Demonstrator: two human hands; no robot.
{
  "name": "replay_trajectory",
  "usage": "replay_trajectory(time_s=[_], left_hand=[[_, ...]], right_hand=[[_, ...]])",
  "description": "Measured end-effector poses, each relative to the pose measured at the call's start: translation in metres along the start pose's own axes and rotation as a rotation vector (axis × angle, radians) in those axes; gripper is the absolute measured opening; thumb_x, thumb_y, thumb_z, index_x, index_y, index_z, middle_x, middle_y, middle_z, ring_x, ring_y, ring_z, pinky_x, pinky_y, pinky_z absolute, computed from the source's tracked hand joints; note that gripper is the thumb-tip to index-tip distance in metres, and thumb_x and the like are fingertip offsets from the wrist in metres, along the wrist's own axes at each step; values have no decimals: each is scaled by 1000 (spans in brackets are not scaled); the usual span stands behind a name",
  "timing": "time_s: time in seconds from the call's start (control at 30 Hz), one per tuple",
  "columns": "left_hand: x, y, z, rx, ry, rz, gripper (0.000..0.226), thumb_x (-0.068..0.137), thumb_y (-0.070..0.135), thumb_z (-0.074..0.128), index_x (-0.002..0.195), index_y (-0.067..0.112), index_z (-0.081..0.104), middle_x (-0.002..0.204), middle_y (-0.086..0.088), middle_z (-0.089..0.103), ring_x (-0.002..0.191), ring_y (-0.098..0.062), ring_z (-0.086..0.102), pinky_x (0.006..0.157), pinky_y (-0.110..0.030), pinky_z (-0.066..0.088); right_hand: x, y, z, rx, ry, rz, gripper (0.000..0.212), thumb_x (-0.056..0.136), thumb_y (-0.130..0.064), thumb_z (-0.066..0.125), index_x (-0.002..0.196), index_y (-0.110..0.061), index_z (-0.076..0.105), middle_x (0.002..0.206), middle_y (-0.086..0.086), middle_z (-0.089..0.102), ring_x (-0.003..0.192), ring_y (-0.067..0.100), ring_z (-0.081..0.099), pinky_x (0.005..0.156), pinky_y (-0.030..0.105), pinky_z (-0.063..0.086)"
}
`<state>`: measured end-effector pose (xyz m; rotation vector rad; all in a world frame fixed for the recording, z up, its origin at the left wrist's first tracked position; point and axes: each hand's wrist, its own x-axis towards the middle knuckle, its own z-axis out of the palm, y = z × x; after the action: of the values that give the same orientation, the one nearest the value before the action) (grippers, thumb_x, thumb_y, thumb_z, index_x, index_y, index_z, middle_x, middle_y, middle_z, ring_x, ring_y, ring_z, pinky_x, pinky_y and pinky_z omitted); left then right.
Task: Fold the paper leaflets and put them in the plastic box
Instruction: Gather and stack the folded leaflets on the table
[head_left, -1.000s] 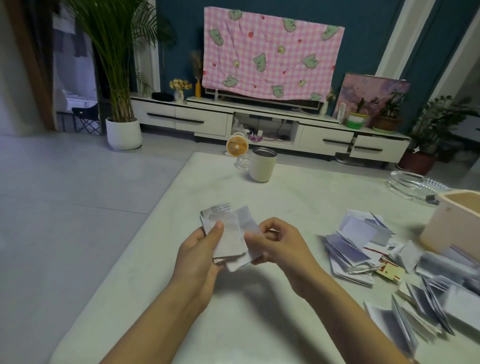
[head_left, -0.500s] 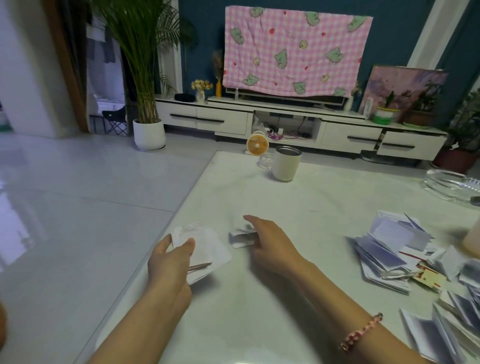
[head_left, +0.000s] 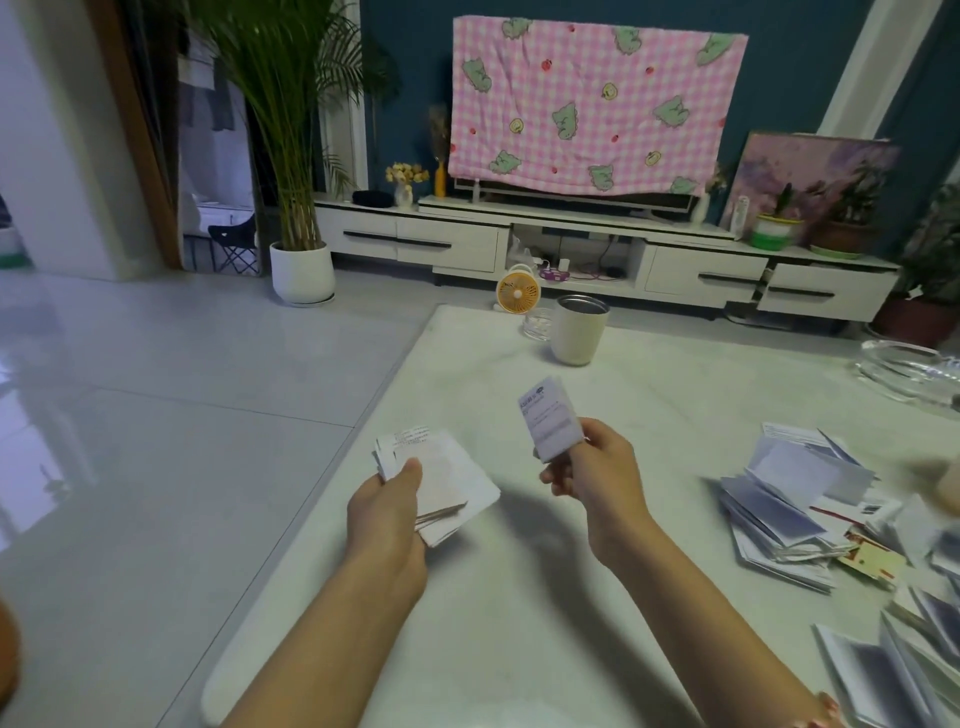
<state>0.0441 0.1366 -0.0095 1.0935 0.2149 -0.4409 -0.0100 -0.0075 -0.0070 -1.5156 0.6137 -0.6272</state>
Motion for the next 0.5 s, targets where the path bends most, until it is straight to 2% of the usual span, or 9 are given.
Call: replay_trajectory(time_s=[0.13, 0.2, 0.27, 0.3, 0.37, 0.47, 0.5], left_hand=[[-5, -15, 24, 57, -49, 40, 14, 97, 5, 41, 91, 8, 53, 80, -7, 59, 69, -22, 57, 67, -34, 48], [-10, -26, 38, 98, -82, 55, 15, 98, 5, 39, 96, 7, 54, 81, -8, 60, 72, -25, 58, 69, -34, 48], [-14, -36, 49, 152, -93, 77, 17, 98, 8, 39, 99, 7, 56, 86, -12, 63, 77, -29, 60, 75, -38, 51], [-15, -42, 55, 177, -95, 89, 18, 98, 11, 39, 98, 8, 57, 88, -13, 64, 75, -27, 62, 73, -36, 52], [-16, -50, 63, 204, -95, 112, 21, 98, 17, 40, 97, 9, 59, 87, -11, 67, 64, -20, 65, 60, -28, 54], [-18, -64, 75, 218, -127, 115, 27, 95, 25, 48, 104, 4, 62, 94, -15, 69, 76, -25, 67, 59, -26, 55], [-21, -67, 80, 223, -144, 114, 25, 94, 24, 51, 103, 3, 62, 94, -16, 69, 75, -25, 66, 53, -21, 53]], right_hand=[[-19, -15, -6, -21, -98, 41, 25, 86, 7, 35, 90, -6, 57, 60, 5, 55, 39, 9, 43, 42, 19, 34], [-22, -11, -7, -105, -68, 35, 18, 86, 3, 40, 82, -8, 54, 59, 3, 53, 41, 8, 43, 41, 18, 32], [-21, -5, -10, -215, -18, 14, 13, 84, -4, 47, 75, -12, 51, 64, 3, 55, 51, 12, 48, 46, 21, 38], [-21, -2, -14, -271, 5, -3, 12, 83, -7, 49, 72, -13, 49, 67, 3, 57, 56, 14, 51, 50, 25, 42], [-22, 1, -17, -388, 37, -48, 14, 83, -16, 53, 70, -14, 48, 68, -1, 58, 60, 14, 52, 58, 30, 45], [-26, 2, -25, -480, 69, -120, 20, 85, -28, 55, 71, -16, 50, 68, -5, 57, 63, 13, 53, 63, 32, 46], [-25, 2, -31, -494, 70, -134, 19, 85, -27, 54, 70, -17, 49, 68, -5, 56, 63, 13, 52, 62, 30, 46]])
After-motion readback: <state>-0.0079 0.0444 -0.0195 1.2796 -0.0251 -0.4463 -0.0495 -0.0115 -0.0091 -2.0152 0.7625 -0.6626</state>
